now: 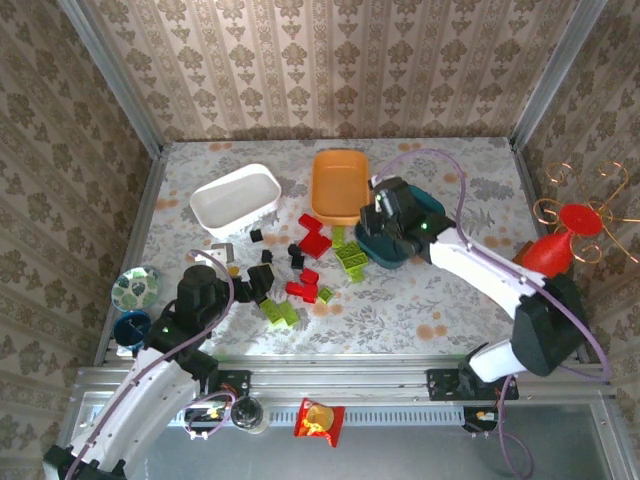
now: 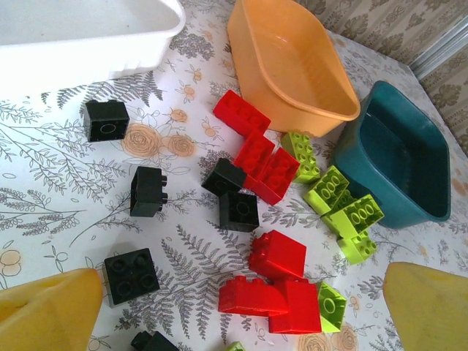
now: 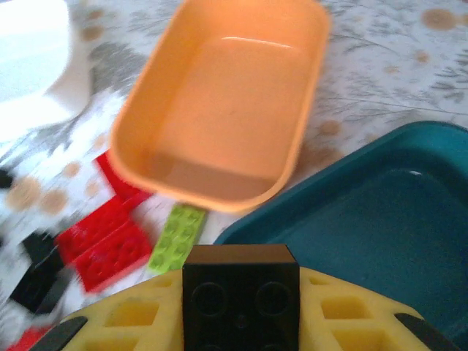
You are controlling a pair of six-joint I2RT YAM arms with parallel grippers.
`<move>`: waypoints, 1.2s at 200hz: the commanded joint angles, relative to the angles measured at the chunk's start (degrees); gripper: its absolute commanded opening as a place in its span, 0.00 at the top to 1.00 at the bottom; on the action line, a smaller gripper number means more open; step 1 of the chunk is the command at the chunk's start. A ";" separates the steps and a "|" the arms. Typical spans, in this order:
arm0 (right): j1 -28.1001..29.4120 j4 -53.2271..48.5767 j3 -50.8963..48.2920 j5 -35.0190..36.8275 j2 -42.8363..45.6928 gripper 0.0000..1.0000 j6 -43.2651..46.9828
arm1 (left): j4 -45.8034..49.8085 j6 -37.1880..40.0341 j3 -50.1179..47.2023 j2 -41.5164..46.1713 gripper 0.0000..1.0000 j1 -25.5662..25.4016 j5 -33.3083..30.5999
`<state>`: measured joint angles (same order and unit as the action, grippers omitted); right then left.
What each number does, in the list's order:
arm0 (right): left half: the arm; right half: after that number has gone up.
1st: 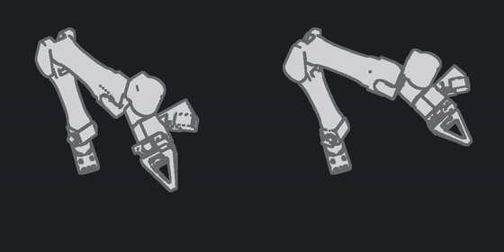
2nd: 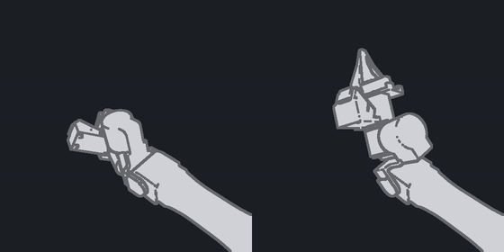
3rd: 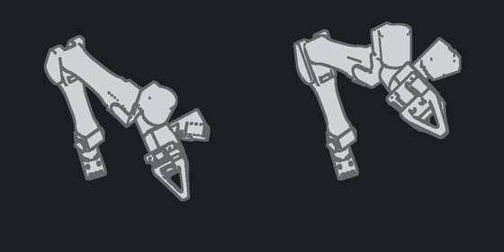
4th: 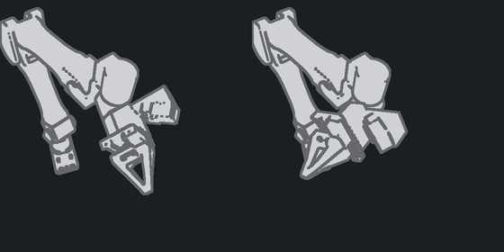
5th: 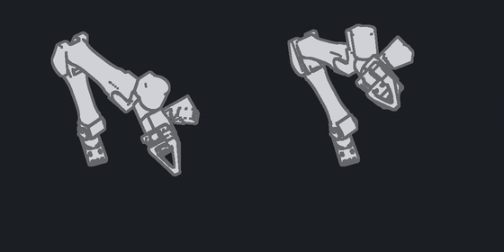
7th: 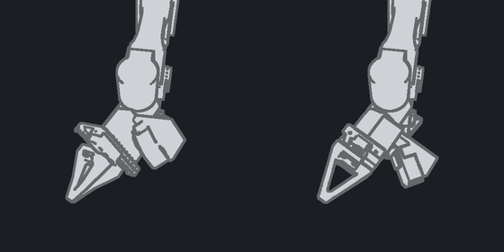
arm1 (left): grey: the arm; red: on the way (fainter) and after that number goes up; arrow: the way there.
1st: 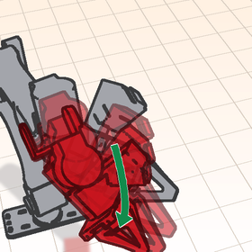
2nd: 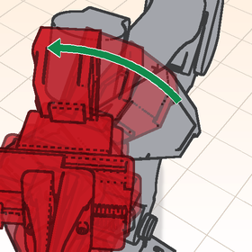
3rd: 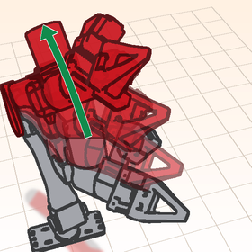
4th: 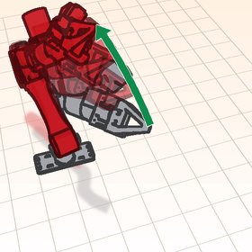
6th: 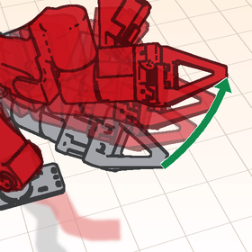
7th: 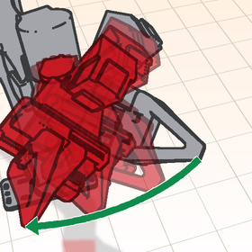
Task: Sort the legos into containers by color
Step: Place the lego in the container, then pick up the lego from the middle-left of the table.
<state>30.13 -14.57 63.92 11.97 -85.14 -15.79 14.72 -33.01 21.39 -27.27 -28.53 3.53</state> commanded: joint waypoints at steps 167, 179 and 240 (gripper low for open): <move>-4.26 -2.55 4.22 -0.65 -11.51 0.21 -7.85 | -4.53 2.52 9.20 -23.09 0.28 13.95 5.02; -2.67 -2.36 3.51 -0.18 -10.30 0.22 -7.34 | -6.95 3.56 10.54 -27.72 0.29 13.77 5.62; 0.63 -1.34 1.23 0.41 -6.24 0.22 -6.54 | -11.19 10.60 19.35 -49.71 0.26 13.32 -2.47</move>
<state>31.09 -16.40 66.72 11.64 -93.58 -22.74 6.90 -26.57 38.48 -72.97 -15.42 5.23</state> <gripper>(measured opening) 0.777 0.741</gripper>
